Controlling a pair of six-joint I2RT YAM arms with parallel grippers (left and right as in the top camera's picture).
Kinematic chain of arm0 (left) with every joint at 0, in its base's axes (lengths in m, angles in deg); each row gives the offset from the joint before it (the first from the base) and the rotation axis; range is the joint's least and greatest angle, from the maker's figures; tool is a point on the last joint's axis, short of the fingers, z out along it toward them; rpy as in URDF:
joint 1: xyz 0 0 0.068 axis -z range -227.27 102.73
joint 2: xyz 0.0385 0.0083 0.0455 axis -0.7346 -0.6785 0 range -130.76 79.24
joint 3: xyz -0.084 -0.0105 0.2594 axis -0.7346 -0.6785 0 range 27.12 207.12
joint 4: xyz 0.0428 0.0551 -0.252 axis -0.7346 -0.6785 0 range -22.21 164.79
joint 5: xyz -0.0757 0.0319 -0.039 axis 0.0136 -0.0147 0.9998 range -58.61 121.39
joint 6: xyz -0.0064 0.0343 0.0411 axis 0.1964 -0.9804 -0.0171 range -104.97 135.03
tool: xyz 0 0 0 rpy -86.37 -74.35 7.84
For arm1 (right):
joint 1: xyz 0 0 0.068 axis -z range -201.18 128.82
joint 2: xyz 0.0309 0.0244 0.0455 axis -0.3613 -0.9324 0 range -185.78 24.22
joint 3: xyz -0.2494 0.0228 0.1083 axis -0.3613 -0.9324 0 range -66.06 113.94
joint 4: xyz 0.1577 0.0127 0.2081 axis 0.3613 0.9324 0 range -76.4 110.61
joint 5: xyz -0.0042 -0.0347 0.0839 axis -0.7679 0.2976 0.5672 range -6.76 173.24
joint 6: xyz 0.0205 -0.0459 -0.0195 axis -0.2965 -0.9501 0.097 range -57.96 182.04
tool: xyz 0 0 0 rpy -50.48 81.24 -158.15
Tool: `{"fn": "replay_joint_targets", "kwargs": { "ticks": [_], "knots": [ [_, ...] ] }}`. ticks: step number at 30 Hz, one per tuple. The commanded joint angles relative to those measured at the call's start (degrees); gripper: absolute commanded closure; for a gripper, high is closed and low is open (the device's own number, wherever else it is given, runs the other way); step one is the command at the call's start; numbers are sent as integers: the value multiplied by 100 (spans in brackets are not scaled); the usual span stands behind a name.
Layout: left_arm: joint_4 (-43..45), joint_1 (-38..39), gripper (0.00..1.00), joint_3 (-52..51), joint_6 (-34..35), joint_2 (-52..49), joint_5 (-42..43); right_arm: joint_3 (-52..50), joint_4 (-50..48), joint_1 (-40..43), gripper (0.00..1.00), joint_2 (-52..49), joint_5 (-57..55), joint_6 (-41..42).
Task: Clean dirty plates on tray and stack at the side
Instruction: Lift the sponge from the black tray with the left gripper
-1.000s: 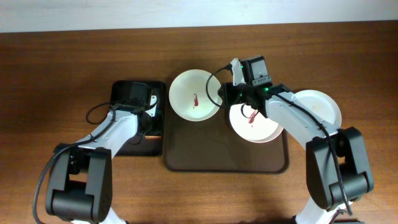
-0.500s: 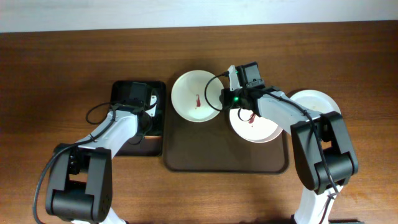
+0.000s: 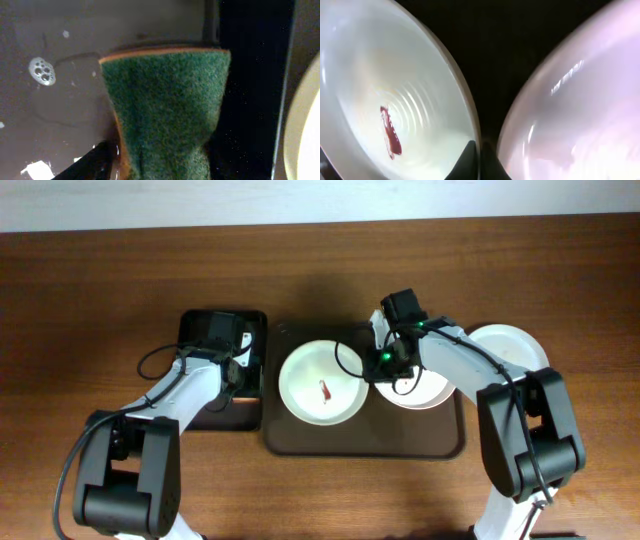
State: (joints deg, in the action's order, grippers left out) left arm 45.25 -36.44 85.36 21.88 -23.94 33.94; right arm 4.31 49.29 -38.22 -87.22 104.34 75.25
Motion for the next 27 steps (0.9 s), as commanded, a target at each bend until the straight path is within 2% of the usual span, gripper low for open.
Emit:
{"fn": "replay_joint_targets", "kwargs": {
  "ticks": [1, 4, 8, 9, 11, 13, 19, 27],
  "knots": [
    [238, 24, 39, -33, -9, -37, 216, 46, 177, -26, 96, 146, -28, -52],
    [472, 24, 39, -33, -9, -44, 219, 44, 208, -26, 96, 146, -31, -52],
    [651, 24, 51, -35, -9, -116, 214, 44, 210, -26, 96, 146, -31, -50],
    [662, 24, 62, -35, -9, -129, 208, 44, 210, -26, 96, 146, -31, -50],
    [664, 24, 91, -35, -9, -131, 81, 44, 212, -26, 96, 146, -31, -50],
    [660, 24, 100, -35, -9, -131, 63, 44, 210, -26, 96, 146, -31, -50],
    [645, 24, 100, -33, -9, 94, -63, 44, 212, -26, 96, 146, -31, -50],
    [647, 7, 100, -33, -9, 1388, -131, 44, 210, -26, 96, 146, -31, -52]
  ]
}}
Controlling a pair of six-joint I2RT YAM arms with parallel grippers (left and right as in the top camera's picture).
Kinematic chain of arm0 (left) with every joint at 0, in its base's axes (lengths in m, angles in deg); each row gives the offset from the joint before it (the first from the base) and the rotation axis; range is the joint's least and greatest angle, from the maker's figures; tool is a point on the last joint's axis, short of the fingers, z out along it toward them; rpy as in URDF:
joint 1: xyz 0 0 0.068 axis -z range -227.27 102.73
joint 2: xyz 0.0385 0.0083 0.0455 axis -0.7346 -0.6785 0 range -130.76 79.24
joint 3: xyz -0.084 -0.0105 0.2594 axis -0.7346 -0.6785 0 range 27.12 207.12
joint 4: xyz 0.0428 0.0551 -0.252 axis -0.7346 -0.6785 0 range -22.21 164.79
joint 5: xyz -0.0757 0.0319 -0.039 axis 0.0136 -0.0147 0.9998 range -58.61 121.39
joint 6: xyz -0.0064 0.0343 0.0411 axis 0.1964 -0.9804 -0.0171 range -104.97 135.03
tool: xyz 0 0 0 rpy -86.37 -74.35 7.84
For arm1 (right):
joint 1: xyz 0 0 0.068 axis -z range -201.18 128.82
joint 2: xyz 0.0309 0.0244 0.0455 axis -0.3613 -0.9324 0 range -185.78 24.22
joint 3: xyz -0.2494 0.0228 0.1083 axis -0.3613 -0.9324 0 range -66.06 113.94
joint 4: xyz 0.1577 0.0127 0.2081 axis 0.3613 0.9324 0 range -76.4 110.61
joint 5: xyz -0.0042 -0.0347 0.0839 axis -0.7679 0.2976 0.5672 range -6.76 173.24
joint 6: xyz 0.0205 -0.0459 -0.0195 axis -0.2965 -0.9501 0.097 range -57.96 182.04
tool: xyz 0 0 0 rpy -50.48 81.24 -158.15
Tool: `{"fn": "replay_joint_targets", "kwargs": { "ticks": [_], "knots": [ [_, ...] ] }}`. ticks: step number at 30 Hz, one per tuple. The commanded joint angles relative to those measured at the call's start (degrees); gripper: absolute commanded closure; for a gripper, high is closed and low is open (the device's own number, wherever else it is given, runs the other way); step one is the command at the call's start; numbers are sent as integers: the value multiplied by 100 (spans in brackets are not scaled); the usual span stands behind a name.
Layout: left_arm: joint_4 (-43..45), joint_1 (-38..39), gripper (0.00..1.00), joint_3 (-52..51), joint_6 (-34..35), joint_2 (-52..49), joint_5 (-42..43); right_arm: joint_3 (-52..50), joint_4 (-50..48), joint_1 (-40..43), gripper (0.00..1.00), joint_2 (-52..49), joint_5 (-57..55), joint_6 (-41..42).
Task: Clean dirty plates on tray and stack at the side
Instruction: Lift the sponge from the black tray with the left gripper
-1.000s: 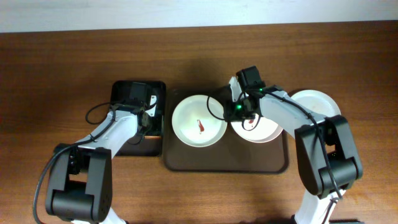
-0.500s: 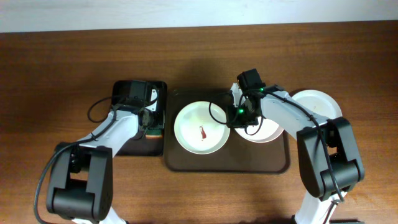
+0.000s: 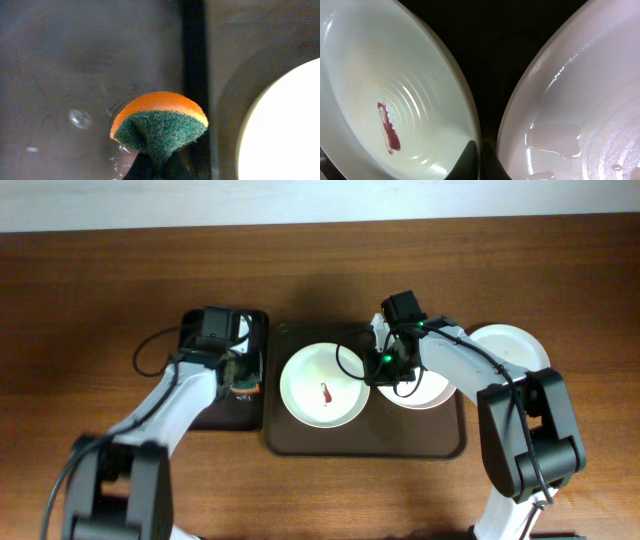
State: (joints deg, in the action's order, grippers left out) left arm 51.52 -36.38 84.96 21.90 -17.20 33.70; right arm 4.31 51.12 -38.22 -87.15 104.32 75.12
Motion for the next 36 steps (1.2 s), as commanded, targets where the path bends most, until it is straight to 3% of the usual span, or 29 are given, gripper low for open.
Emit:
{"fn": "replay_joint_targets", "kwargs": {
  "ticks": [1, 6, 18, 36],
  "knots": [
    [20, 0, 100, 7, -11, 826, -184, 44, 26, -26, 96, 140, -28, -39],
    [153, 2, 100, 7, -13, 1318, -778, 44, 20, -26, 96, 140, -31, -39],
    [905, 2, 100, 7, -527, 1801, -774, 44, -15, -26, 96, 140, -33, -39],
    [1768, 2, 100, 7, -527, 2778, -774, 44, -28, -26, 96, 140, -33, -39]
  ]
}}
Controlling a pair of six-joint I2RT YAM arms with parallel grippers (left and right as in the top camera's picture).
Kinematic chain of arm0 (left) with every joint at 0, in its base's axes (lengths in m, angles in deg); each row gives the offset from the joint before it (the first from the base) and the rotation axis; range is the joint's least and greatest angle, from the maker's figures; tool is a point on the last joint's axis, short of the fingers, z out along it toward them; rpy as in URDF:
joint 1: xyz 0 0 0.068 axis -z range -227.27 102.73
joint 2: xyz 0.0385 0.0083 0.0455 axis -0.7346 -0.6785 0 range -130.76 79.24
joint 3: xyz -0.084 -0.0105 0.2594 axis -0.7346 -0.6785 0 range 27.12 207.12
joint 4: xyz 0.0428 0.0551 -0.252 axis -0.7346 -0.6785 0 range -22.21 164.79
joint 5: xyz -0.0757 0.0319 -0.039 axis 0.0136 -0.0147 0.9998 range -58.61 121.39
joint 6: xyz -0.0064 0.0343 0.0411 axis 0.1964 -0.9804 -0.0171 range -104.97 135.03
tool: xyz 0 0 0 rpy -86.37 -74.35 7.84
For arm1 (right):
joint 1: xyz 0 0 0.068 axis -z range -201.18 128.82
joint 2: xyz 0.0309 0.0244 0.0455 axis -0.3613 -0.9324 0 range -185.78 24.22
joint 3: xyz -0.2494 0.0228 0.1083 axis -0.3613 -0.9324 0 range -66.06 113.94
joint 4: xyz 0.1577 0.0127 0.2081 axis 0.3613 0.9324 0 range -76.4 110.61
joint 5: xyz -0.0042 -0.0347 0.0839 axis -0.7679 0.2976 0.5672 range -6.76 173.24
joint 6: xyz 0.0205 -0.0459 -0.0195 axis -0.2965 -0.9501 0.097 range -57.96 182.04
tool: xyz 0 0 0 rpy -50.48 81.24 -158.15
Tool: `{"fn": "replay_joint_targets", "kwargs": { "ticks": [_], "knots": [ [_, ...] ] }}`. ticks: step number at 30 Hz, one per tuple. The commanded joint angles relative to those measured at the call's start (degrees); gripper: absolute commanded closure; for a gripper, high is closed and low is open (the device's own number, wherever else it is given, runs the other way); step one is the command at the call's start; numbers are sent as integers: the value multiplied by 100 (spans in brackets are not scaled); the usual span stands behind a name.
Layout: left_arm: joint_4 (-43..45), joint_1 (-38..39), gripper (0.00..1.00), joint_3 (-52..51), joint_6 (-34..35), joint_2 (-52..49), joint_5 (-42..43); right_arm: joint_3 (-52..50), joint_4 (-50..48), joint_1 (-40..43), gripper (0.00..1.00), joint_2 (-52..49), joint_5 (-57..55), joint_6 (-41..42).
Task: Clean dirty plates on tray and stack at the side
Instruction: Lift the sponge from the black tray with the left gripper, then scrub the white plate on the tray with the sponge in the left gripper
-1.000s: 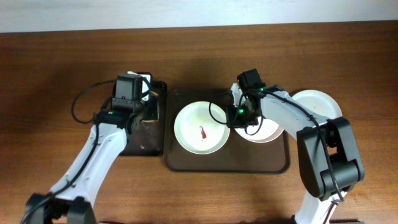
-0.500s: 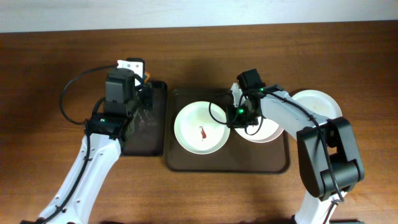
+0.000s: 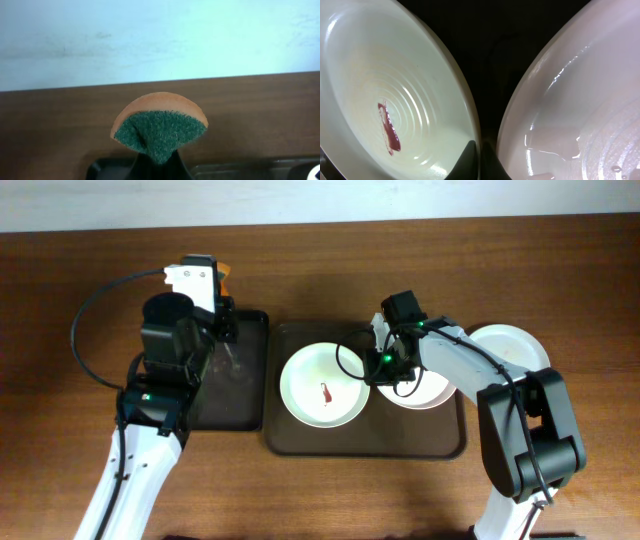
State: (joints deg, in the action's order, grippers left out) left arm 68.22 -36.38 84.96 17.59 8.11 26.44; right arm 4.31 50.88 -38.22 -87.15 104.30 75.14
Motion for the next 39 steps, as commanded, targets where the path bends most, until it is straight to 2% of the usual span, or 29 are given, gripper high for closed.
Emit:
{"fn": "replay_joint_targets", "kwargs": {
  "ticks": [1, 28, 33, 39],
  "knots": [
    [109, 2, 100, 7, -96, 286, -48, 44, -4, -26, 96, 140, -31, -42],
    [138, 2, 100, 7, -94, 398, -48, 44, -22, -26, 96, 140, -31, -42],
    [-170, 2, 100, 7, -90, 264, -48, 44, -22, -26, 96, 140, -31, -42],
    [-1019, 2, 100, 7, -2, -396, -46, 44, -20, -26, 96, 140, -31, -42]
  ]
}}
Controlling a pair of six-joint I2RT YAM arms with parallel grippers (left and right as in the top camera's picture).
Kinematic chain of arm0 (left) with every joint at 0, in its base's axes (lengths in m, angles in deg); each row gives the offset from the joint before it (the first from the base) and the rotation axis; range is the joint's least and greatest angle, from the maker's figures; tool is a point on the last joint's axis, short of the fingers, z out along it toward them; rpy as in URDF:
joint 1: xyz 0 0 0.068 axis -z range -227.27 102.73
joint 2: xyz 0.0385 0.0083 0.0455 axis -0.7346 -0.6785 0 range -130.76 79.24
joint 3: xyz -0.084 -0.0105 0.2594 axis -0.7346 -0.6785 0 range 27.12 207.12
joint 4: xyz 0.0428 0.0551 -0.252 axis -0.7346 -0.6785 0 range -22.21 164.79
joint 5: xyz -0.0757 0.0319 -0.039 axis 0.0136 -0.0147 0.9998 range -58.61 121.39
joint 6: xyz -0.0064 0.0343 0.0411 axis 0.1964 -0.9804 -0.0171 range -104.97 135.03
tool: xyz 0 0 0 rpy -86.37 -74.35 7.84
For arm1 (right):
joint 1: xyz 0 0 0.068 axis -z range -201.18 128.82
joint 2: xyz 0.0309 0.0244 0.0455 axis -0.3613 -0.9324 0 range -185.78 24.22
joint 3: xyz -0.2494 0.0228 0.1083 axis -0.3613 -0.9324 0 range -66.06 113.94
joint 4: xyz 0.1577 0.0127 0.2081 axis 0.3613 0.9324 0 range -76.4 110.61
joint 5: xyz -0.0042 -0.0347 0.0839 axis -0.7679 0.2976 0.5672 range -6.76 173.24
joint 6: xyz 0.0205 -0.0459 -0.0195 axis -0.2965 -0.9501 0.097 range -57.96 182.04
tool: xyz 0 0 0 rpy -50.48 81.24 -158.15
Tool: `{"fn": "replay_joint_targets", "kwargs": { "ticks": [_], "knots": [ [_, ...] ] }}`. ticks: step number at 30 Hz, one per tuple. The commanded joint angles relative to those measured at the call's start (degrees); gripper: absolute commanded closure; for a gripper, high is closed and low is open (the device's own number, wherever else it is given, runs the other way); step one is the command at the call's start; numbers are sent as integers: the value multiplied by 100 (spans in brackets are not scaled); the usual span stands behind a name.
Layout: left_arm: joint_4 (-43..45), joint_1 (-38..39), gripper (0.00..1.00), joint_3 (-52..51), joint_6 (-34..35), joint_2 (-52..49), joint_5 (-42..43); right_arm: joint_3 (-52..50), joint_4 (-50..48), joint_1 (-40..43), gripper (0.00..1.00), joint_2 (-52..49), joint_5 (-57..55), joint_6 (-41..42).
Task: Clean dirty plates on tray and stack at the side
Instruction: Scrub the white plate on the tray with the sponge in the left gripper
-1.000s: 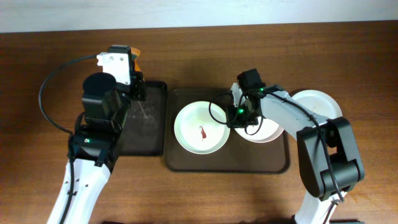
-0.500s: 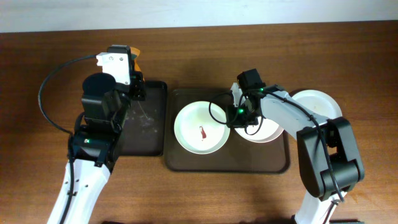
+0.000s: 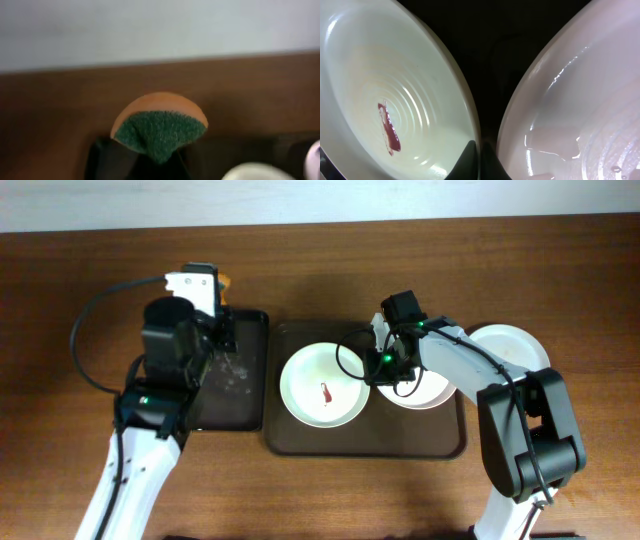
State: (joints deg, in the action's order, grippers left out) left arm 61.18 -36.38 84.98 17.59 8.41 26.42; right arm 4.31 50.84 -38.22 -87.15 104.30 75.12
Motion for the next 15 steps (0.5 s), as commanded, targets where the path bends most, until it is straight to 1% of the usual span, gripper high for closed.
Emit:
{"fn": "replay_joint_targets", "kwargs": {
  "ticks": [1, 4, 7, 9, 11, 15],
  "knots": [
    [-459, 2, 100, 4, 81, -570, -44, 44, -15, -26, 96, 140, -31, -39],
    [-883, 2, 100, 4, 302, -1167, -44, 44, -15, -26, 96, 140, -28, -39],
    [-1128, 7, 100, 4, 472, -1775, 2, 44, -13, -26, 96, 140, -31, -39],
    [-1222, 7, 100, 4, 470, -2096, 275, 44, -13, -26, 96, 140, -28, -39],
    [-1285, 7, 100, 4, 470, -2229, 608, 44, -11, -26, 96, 140, -31, -39],
    [-1300, 7, 100, 50, 470, -1993, 723, 44, -15, -26, 96, 140, -31, -39]
  ]
}}
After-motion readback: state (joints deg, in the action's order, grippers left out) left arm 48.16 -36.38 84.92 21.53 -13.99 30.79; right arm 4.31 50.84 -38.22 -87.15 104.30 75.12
